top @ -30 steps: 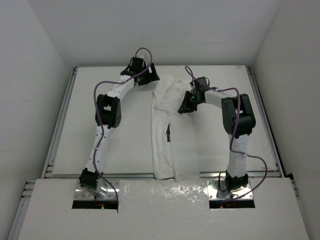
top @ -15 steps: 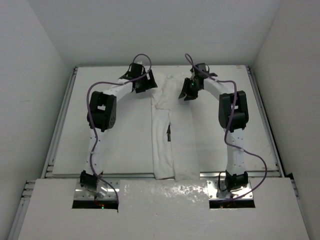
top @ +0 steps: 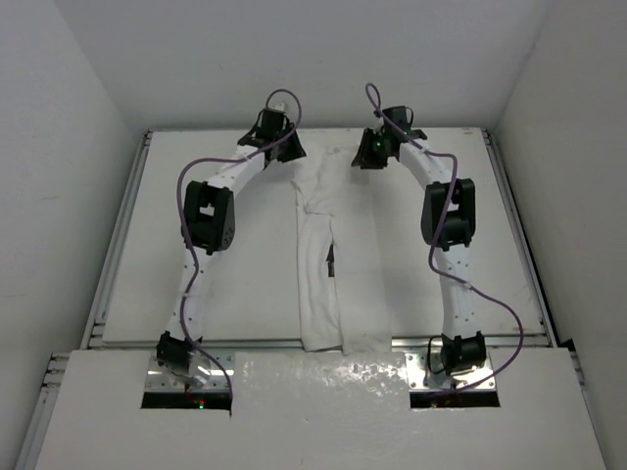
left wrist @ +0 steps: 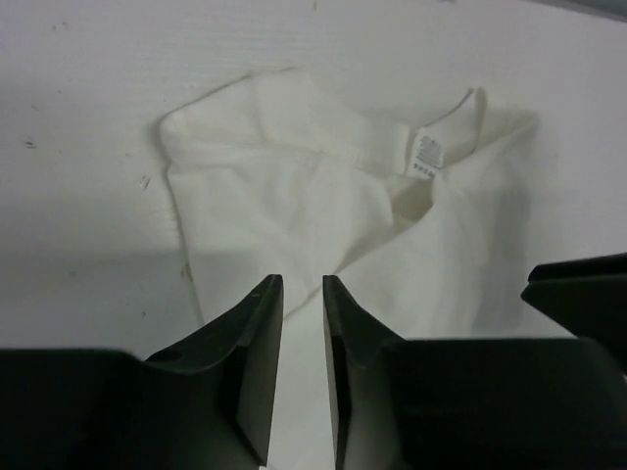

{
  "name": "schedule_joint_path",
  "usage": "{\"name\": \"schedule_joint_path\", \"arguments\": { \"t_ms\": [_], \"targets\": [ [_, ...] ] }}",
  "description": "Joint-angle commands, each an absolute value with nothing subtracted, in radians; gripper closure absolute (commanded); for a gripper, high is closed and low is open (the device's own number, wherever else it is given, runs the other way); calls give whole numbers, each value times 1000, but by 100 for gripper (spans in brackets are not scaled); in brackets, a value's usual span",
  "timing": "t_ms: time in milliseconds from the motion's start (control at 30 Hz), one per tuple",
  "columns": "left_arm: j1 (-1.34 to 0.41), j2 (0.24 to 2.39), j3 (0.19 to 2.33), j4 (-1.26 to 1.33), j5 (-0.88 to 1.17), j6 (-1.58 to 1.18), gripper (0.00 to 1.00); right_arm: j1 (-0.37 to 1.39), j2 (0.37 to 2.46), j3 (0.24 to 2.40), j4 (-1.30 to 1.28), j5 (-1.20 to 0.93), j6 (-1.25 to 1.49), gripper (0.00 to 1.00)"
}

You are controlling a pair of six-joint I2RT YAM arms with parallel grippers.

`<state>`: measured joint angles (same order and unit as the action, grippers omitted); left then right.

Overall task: Fold and stack the t-shirts
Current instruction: Rotate the tshirt 90 degrees

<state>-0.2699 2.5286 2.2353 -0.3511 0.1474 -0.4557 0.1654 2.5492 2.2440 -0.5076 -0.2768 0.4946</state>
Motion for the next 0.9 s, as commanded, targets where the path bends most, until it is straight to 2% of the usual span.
{"name": "schedule_joint_path", "arguments": {
  "t_ms": [0, 100, 167, 233, 267, 333, 400, 533, 700, 867],
  "targets": [
    [-278, 2582, 2267, -437, 167, -462, 80, 144, 2540, 2149, -493, -350, 520, 65],
    [-276, 2620, 2269, -414, 193, -482, 83, 130, 2641, 2250, -541, -421, 548, 65],
    [-276, 2660, 2343, -419, 219, -491, 81, 117, 2684, 2313, -545, -457, 605, 65],
    [-270, 2724, 2420, -407, 280, -518, 71, 81, 2718, 2312, -516, -483, 688, 66],
    [-261, 2759, 2436, -370, 325, -558, 61, 59, 2732, 2315, -500, -492, 718, 67],
    [-242, 2784, 2441, -324, 374, -613, 52, 46, 2746, 2335, -496, -488, 748, 68],
    [-216, 2822, 2465, -264, 425, -684, 48, 35, 2764, 2358, -462, -488, 761, 68],
    [-199, 2847, 2483, -169, 451, -748, 48, 21, 2781, 2358, -392, -509, 796, 67],
    [-195, 2775, 2421, -77, 454, -733, 43, 17, 2766, 2353, -281, -606, 796, 62],
    [-193, 2658, 2371, -18, 451, -666, 26, 12, 2708, 2359, -238, -603, 773, 58]
  ]
}}
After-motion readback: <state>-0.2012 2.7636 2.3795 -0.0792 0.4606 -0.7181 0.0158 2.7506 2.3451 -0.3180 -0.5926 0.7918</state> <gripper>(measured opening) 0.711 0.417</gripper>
